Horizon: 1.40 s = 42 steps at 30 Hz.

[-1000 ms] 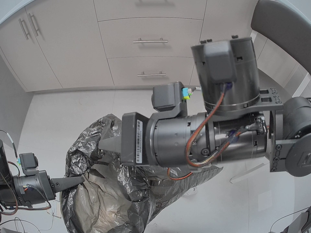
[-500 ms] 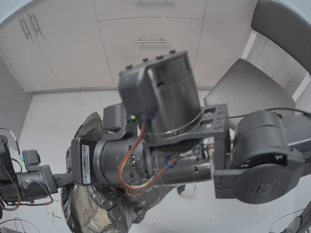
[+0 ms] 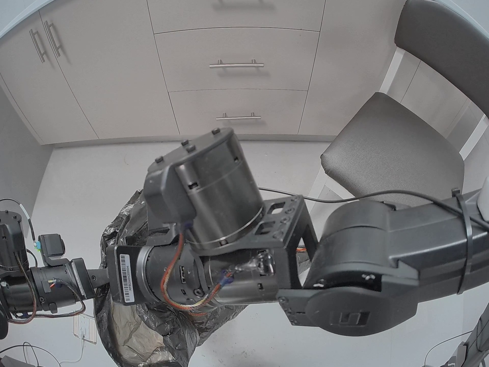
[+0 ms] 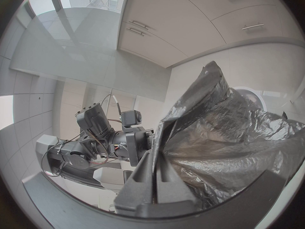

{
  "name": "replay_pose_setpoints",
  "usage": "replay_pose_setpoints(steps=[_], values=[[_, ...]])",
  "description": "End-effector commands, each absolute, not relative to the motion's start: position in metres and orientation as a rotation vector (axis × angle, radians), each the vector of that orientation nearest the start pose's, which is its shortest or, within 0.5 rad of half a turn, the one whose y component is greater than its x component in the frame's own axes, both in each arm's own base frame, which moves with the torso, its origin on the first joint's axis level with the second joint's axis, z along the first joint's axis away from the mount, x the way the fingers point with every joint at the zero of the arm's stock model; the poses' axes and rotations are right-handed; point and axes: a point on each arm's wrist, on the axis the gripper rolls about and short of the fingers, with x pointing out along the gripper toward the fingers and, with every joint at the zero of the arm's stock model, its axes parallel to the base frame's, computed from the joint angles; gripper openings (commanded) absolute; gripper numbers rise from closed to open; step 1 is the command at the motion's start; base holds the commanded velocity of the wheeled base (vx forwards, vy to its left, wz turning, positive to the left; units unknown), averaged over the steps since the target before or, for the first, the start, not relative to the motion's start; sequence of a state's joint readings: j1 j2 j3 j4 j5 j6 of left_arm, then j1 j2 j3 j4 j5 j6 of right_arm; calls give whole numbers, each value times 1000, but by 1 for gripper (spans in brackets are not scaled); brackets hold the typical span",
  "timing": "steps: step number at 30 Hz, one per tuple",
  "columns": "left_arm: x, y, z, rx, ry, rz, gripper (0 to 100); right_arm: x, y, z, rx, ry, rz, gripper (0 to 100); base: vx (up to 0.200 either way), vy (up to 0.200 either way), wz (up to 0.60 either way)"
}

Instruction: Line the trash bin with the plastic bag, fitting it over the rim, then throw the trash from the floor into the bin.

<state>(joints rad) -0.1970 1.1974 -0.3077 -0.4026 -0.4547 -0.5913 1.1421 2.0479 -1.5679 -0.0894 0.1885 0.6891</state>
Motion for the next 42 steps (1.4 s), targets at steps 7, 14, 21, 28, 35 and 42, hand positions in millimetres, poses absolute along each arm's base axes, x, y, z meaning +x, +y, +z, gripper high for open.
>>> replay_pose_setpoints(steps=[7, 14, 21, 28, 35, 42], values=[[164, -26, 129, -620, 692, -341, 0, 191, 379, 209, 357, 763, 1074, 0, 0, 0, 0], [182, -21, 120, -633, 687, -304, 0, 202, 387, 192, 314, 702, 1001, 0, 0, 0, 0], [196, -19, 107, -641, 702, -282, 0, 205, 403, 167, 263, 632, 983, 0, 0, 0, 0], [215, -6, 90, -653, 674, -233, 0, 219, 402, 154, 221, 624, 955, 0, 0, 0, 0], [233, -5, 84, -556, 642, -261, 0, 246, 390, 145, 182, 583, 836, 0, 0, 0, 0], [243, -2, 77, -547, 622, -255, 0, 267, 377, 144, 200, 575, 787, 0, 0, 0, 0]])
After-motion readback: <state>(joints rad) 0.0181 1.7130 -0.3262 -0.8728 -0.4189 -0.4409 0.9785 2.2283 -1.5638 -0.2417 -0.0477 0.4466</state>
